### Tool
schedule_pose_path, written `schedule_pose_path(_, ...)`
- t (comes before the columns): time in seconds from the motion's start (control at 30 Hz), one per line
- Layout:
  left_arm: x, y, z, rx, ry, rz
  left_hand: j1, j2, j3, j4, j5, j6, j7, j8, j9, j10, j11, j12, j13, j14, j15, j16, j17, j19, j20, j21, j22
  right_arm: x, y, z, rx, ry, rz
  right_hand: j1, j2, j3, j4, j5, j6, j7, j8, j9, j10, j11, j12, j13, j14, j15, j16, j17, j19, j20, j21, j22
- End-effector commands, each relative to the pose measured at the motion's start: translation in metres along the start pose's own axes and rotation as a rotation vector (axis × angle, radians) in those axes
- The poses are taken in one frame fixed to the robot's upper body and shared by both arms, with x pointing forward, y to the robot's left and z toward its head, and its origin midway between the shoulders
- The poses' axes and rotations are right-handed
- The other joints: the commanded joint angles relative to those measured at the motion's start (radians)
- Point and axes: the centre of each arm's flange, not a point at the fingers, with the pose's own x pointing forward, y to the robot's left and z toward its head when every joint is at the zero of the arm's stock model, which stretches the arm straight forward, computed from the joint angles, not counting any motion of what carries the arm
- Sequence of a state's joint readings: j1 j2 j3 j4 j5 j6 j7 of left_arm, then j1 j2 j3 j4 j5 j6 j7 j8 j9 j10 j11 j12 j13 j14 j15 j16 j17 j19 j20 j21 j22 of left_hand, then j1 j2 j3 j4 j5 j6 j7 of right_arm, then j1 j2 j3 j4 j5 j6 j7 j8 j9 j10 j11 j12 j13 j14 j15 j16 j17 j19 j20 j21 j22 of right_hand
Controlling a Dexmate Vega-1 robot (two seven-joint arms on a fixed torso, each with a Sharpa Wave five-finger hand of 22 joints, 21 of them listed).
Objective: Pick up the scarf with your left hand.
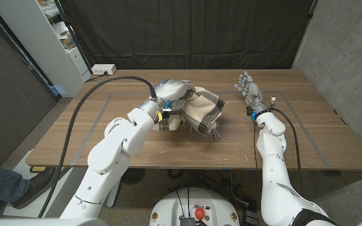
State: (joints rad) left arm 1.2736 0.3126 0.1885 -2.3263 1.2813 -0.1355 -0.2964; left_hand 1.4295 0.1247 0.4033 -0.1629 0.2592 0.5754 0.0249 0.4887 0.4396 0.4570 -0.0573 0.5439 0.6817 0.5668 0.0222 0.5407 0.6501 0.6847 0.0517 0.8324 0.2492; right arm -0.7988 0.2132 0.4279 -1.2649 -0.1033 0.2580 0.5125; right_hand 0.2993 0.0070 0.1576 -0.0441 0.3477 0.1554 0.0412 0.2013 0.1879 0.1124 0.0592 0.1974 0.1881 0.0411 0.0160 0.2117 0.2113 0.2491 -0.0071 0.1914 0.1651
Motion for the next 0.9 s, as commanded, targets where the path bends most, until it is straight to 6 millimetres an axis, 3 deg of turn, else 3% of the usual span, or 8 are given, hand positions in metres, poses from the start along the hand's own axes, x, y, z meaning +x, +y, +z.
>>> schedule_pose_path(0.03,-0.0046,0.009,0.002,0.009,-0.007,0.02,0.009,0.016,0.008,0.001,0.006,0.012,0.002,0.006,0.004,0.005,0.0,0.002,0.006,0.073,-0.067,0.009,0.008,-0.005,-0.003,0.01,0.003,-0.0026,0.0018,0.0008,-0.002,0.001,0.0,0.003,0.008,0.004,-0.006,0.003,0.008,-0.001,-0.003,0.003,0.01,-0.004,0.0,0.003,0.007,-0.003,-0.002,0.003,0.009,0.003,-0.001,0.005)
schedule_pose_path(0.9,-0.0013,0.0072,-0.0073,0.011,-0.022,0.016,0.001,0.014,0.012,0.0,0.007,0.017,0.005,0.005,0.004,0.013,0.001,-0.004,0.031,0.076,-0.071,0.012,0.026,-0.02,-0.005,0.054,-0.002,-0.0022,0.0051,0.0018,-0.006,-0.003,-0.011,0.002,0.01,0.003,-0.008,0.002,0.008,-0.001,-0.003,0.003,0.01,-0.002,-0.001,0.003,0.006,-0.002,-0.002,0.003,0.009,0.003,-0.001,0.005)
